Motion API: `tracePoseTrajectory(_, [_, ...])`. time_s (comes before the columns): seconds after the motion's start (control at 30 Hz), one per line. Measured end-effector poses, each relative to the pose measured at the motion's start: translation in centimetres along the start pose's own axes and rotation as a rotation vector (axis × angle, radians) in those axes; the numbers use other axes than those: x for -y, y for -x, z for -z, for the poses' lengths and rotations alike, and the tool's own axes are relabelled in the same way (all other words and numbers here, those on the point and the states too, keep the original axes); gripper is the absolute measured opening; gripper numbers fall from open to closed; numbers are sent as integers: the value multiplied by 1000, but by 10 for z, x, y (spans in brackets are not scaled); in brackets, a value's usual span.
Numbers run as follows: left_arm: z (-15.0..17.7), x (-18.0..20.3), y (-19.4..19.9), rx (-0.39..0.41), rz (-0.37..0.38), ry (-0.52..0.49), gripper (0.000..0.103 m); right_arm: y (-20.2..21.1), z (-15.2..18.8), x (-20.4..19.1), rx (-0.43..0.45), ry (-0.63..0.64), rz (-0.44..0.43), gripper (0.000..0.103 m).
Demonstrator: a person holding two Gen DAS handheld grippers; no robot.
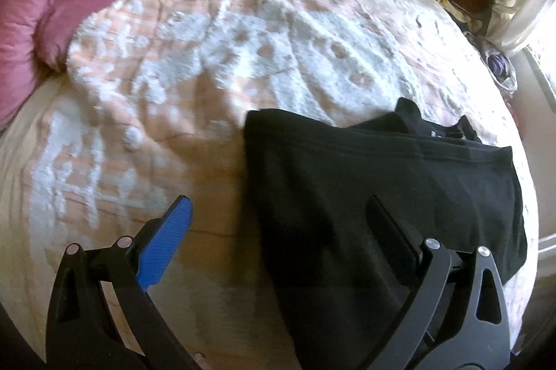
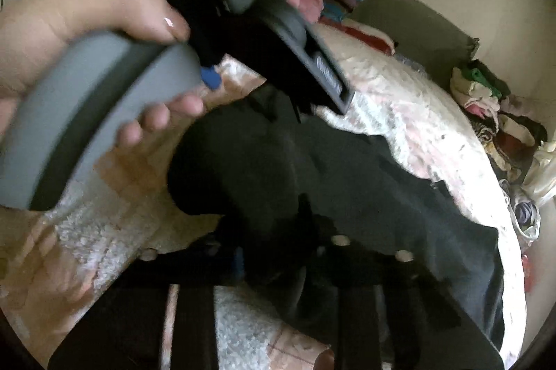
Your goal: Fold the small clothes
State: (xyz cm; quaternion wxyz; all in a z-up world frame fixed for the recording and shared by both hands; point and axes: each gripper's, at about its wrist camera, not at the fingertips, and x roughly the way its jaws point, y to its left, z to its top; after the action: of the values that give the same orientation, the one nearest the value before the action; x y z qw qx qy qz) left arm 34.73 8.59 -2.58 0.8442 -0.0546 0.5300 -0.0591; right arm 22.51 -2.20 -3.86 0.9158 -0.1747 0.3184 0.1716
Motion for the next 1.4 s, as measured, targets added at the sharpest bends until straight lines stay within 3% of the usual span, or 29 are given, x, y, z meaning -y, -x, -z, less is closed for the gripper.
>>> tracePoseTrajectory(0.1, [-1,8,0,-5,9,13,92,12,0,11,26,-40,-7,17])
tracePoseTrajectory(0.17, [-3,13,3,-4,42,36,66,22,1,21,49,-82,-8,16])
tracePoseTrajectory(0.27, [-4,24,7,-8,94,45,43,34,3,38,77,-131,-2,14])
tracePoseTrajectory(0.43, [-9,64,31,50,116,-11,28,55,11,62,121,-213,5,12])
tracePoseTrajectory(0.77, [-19,154,56,109,129,-142,27,91,40,124,184,-391,38,10])
tracePoseTrajectory(1.07, [-14,230,36,80,128,-244,27,104,82,165,167,-503,67,9])
tracePoseTrajectory(1.27, [-8,273,2,8,103,-307,31,87,117,196,117,-649,12,9])
tracePoseTrajectory(1.4, [-4,298,-21,-31,88,-339,37,73,142,215,70,-793,-70,9])
